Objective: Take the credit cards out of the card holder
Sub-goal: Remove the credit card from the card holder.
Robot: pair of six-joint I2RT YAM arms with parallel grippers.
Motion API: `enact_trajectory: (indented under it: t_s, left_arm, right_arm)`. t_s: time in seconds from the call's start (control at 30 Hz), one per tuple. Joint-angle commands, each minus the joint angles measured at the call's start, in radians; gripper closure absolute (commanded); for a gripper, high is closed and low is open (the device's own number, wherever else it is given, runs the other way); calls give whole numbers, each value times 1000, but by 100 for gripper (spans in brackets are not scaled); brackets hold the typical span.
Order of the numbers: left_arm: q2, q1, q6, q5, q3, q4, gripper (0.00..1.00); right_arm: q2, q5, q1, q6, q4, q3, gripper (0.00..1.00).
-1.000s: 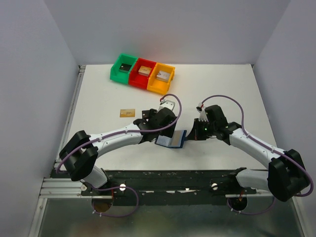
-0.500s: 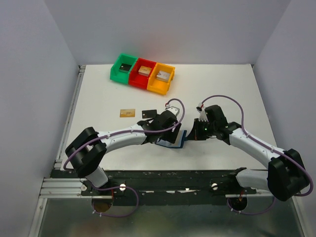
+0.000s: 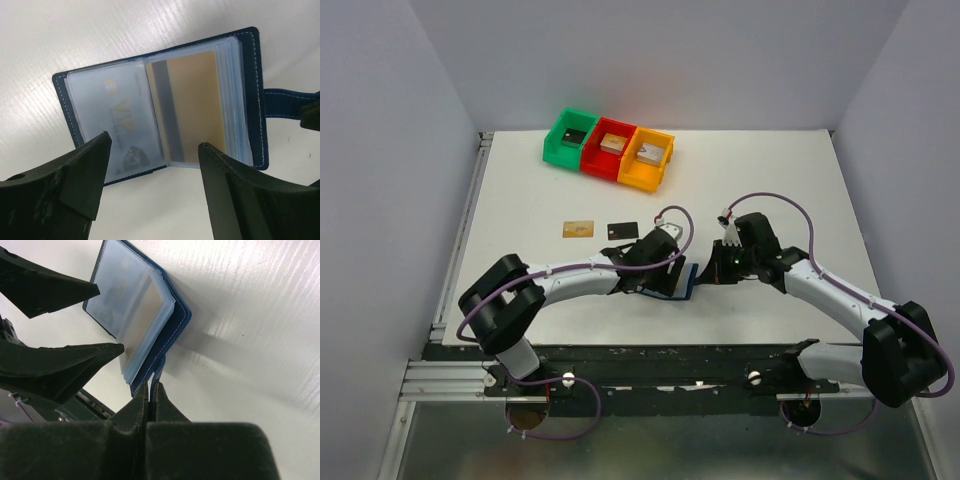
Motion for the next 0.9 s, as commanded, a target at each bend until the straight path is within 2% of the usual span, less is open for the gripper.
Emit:
enact_trajectory:
  t_s: [0.0,0.23,0.47,0.87]
  left_arm:
    - [-42,22,-49,-14,-53,35,17]
    - [-69,37,-76,-17,-88,55,23]
    - [-72,49,-84,1,-101,68,24]
    - [-7,49,-53,120,-68,91,27]
  right_arm:
    - [2,8,-3,-6,-4,-8,100]
    - [1,8,-2,-3,-1,-11,100]
    - [2,5,-2,-3,-3,-9,100]
    - [9,5,-3,-3,-1,-6,100]
